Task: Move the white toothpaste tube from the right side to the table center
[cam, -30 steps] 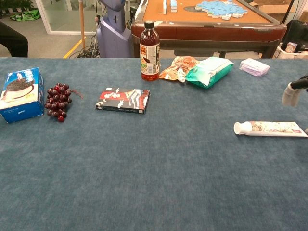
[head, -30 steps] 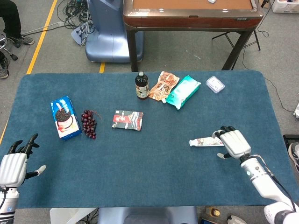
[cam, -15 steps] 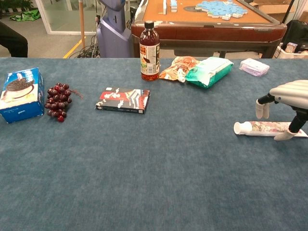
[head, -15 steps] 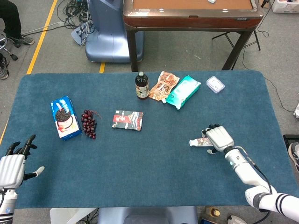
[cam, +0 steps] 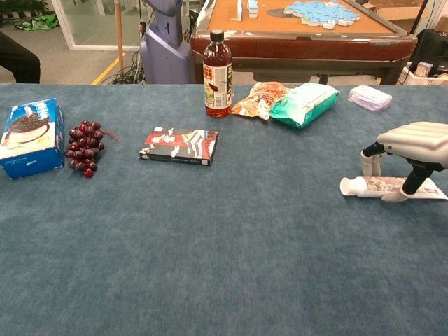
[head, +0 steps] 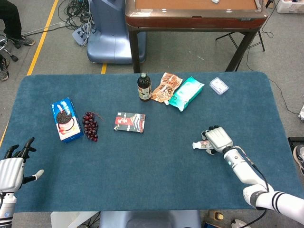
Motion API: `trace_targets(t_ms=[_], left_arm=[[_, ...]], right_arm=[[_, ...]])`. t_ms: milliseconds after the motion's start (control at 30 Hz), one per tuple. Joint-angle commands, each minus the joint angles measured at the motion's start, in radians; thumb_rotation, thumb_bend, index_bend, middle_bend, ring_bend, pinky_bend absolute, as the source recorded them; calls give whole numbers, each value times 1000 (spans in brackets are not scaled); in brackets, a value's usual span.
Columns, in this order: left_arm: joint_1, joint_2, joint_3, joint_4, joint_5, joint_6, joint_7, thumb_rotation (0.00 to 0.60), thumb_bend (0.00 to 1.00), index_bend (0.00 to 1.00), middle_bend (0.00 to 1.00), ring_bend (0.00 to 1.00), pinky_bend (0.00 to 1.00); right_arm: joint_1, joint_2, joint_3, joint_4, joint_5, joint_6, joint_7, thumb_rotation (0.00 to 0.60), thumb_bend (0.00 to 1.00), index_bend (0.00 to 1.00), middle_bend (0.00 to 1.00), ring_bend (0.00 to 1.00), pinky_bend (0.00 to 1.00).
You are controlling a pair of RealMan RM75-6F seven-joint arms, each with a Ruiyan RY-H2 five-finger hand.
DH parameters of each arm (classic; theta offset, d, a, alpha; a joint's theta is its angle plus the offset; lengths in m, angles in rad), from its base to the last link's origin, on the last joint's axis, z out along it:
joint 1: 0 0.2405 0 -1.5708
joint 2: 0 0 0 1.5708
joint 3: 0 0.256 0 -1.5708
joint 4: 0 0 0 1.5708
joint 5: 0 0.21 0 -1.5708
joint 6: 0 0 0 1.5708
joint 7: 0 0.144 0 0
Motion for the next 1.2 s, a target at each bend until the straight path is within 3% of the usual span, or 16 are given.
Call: trace_targets(t_ms=[33,533,700,1000,1200], left_arm=[[1,0,0,1,0,1,-2,600,94,68,330,407,126],[7,-1,-1,11,-2,2,-13,600,93,69,326,405,123],[10,0,0,12,1,4,-17,600,94,68,326,405,123],[4,26,-3,-5,15,-2,-22,600,94,68,324,405,122],[-16,54,-6,-21,40,-19,-24,600,93,68,322,405,122]], right_arm=[[4,-4,-4,5,5,-3,-4,600,270,408,416,238,223],[13,-20,-25,29,35,-4,-21,600,306,481,462,279,224],[27,-22,-30,35,42,-18,-36,600,402,533,501,320,241],[89,22,-28,-6,49,-81,-76,600,697,670,599,503,313],[139,69,-15,-68,76,-128,-96,600,795,730,641,564,328]])
